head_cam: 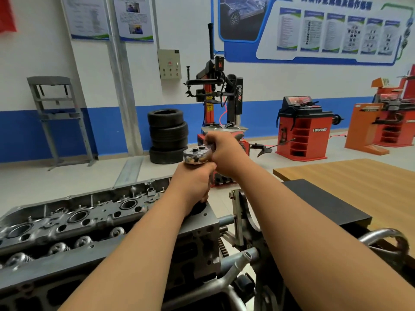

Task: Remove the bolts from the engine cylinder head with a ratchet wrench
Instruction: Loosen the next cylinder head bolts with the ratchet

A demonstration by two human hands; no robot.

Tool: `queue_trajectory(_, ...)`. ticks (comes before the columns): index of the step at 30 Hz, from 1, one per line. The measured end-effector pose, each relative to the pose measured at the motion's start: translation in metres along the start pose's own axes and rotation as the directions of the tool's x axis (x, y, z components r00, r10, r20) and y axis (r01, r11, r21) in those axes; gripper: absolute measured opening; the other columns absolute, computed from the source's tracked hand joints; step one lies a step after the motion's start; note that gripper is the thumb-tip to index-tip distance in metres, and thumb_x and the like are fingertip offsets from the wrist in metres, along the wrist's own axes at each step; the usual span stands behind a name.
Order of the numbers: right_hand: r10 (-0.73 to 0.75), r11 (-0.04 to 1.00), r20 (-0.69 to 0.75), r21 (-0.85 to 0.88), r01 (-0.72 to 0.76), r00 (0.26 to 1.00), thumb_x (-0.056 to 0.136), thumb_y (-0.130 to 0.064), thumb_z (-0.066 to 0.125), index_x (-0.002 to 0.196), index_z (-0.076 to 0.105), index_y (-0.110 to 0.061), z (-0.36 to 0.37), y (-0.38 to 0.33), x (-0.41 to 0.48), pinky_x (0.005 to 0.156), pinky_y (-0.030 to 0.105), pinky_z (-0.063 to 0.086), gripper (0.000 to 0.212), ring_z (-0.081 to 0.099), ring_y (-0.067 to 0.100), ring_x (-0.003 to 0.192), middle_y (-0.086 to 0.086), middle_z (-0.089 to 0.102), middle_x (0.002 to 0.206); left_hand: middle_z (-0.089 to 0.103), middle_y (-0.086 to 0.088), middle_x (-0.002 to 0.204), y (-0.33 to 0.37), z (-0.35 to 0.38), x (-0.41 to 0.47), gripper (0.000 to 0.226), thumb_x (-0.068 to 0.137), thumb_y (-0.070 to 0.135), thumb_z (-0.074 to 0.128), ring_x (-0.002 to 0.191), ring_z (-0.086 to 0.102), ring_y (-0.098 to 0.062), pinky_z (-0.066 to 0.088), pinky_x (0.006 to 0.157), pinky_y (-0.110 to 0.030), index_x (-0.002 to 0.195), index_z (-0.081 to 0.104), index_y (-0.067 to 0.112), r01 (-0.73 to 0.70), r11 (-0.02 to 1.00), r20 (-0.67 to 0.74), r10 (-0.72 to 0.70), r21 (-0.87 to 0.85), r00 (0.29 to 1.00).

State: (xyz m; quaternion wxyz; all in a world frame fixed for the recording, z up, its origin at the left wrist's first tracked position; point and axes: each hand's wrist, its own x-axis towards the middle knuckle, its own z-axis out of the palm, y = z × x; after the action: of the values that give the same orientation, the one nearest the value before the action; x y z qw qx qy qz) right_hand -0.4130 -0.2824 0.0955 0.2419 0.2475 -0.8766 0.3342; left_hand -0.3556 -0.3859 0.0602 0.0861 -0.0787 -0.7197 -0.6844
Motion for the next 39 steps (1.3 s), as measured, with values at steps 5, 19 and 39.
queue_trajectory(5,0.041,0.882,-0.229,-0.45,-0.143,0.973,0.085,-0.023,0.059,0.118,0.047,-0.022,-0.031,-0.018,-0.088,0.074,0.028,0.035,0.035,0.033,0.018,0.109,-0.001,0.047,0.116,0.036,-0.002,0.045,0.0,0.0,-0.003,0.03,0.089,0.008,0.051,0.042,0.03,-0.019,0.03,0.046,-0.029,0.06,0.047,0.014,0.006,0.998,0.008,-0.007,0.069,1.0)
queue_trajectory(19,0.069,0.961,-0.072,-0.262,-0.086,0.995,0.087,-0.019,0.06,0.099,0.057,-0.021,-0.03,-0.005,-0.039,0.08,0.03,0.042,0.012,0.046,0.02,0.103,-0.002,0.055,0.097,0.046,0.003,0.044,-0.003,-0.003,0.0,0.032,0.086,0.009,0.058,0.044,0.043,-0.016,0.041,0.046,-0.028,0.056,0.054,0.02,-0.047,0.996,-0.006,0.048,0.081,0.999)
queue_trajectory(39,-0.088,0.743,-0.229,-0.663,-0.09,0.969,0.071,-0.031,0.07,0.116,0.052,-0.011,-0.031,-0.038,-0.128,0.075,0.032,0.045,0.053,0.045,0.027,0.099,0.008,0.053,0.105,0.043,0.0,0.047,0.003,0.005,-0.005,0.037,0.086,0.001,0.05,0.046,0.039,-0.022,0.039,0.056,-0.033,0.054,0.046,0.019,-0.041,0.98,-0.093,0.06,0.197,0.994)
